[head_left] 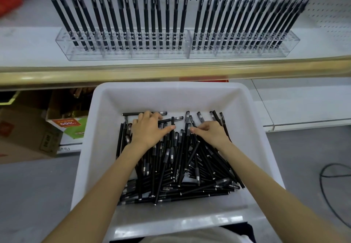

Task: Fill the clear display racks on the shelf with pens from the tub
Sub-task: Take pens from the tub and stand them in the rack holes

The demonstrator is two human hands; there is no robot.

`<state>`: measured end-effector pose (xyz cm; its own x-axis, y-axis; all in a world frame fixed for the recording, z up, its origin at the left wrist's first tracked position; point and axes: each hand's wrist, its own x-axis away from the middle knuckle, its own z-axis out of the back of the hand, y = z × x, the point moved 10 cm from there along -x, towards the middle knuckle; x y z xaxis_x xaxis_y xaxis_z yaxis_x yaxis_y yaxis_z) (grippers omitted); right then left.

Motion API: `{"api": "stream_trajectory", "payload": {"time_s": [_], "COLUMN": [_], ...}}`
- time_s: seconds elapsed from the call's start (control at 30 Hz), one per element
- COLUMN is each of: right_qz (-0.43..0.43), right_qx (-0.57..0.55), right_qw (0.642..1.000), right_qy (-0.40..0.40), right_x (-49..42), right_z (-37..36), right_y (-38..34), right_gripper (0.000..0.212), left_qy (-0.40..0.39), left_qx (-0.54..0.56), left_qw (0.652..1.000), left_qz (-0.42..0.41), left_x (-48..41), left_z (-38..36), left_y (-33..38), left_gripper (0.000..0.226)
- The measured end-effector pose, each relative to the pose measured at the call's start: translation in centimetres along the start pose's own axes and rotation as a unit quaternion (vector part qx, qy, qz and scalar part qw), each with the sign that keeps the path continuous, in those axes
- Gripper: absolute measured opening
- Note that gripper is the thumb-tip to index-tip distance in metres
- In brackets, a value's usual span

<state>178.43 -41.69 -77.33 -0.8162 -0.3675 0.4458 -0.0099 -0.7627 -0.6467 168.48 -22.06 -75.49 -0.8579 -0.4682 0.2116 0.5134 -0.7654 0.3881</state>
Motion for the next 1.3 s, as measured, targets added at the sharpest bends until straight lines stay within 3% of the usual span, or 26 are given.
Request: {"api": "stream_trajectory", "payload": {"time_s": [0.33,0.93,1.07,1.3], "right_qz": [-0.035,-0.024,-0.021,-0.026], "right_qx": [-0.034,-0.111,-0.136,-0.169], "right_qw": [0.998,0.992,0.989,0.984], "right_qy": [0.042,0.049,0.049,0.054], "right_x": [-0.8,-1.4,-1.2,-0.9], "right_z": [-0.4,-0.6,-0.4,0.0], "right_y": [0.2,0.7,0.6,0.8], "right_gripper": [0.027,0.02,0.024,0.025], "left_qy": [-0.054,-0.119,-0.13,-0.139], "left_qx": [0.055,0.115,0.192,0.194], "left_qw": [0.993,0.982,0.969,0.966], "left_qz": [0.087,0.089,0.088,0.098], "left_x": [-1.5,-1.9,-1.2,-1.4], "left_z": [-1.3,-2.0,-1.9,-2.7], "left_y": [-0.8,-0.1,0.5,-0.1], "left_gripper": [0.063,0.053,0.036,0.029]}}
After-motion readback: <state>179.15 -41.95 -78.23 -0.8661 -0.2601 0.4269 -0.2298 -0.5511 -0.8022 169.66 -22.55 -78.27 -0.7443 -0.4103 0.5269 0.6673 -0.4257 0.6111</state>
